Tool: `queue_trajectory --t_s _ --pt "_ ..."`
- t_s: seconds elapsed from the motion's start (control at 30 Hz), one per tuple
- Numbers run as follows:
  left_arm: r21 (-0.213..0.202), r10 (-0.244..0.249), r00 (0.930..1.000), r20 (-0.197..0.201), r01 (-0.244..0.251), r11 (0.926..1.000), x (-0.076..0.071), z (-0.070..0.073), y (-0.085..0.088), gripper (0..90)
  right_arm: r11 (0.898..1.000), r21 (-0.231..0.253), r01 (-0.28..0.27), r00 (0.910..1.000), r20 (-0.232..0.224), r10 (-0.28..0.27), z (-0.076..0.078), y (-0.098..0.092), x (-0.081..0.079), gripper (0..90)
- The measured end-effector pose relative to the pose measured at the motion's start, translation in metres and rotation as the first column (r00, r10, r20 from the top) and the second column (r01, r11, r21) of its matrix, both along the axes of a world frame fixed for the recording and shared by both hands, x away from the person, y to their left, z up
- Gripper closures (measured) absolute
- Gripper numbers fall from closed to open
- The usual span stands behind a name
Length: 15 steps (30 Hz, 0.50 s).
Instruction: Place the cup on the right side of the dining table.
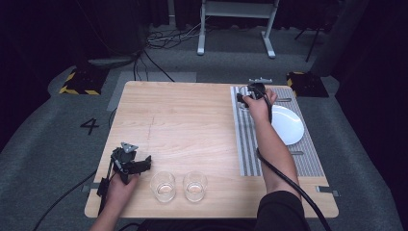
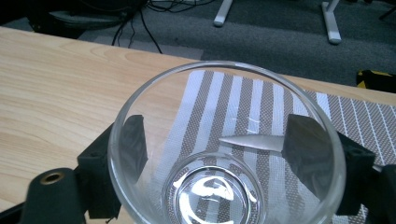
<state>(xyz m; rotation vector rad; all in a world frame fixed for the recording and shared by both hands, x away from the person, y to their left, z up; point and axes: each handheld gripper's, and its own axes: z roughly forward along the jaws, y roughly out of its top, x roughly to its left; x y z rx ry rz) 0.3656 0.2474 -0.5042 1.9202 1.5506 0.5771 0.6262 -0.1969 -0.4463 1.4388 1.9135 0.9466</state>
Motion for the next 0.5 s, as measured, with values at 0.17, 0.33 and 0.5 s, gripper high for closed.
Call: queue_trajectory --t_s 0.17,0.33,0.5 --pt "0.001 0.0 1.0 0.0 0.0 1.0 0.0 0.0 0.0 15.2 1.0 0.016 0.012 0.9999 -0.009 -0.012 -0.01 -0.003 0.002 19.5" --pt "0.0 0.0 1.0 0.0 0.0 1.0 0.0 0.0 0.0 15.1 0.999 0.045 0.015 0.9999 0.0 -0.015 -0.016 -0.007 0.004 19.4" --pt "0.0 -0.001 1.0 0.0 0.001 1.0 0.0 0.0 0.0 15.1 0.999 0.044 0.006 1.0 0.003 -0.007 -0.02 -0.008 0.003 19.4"
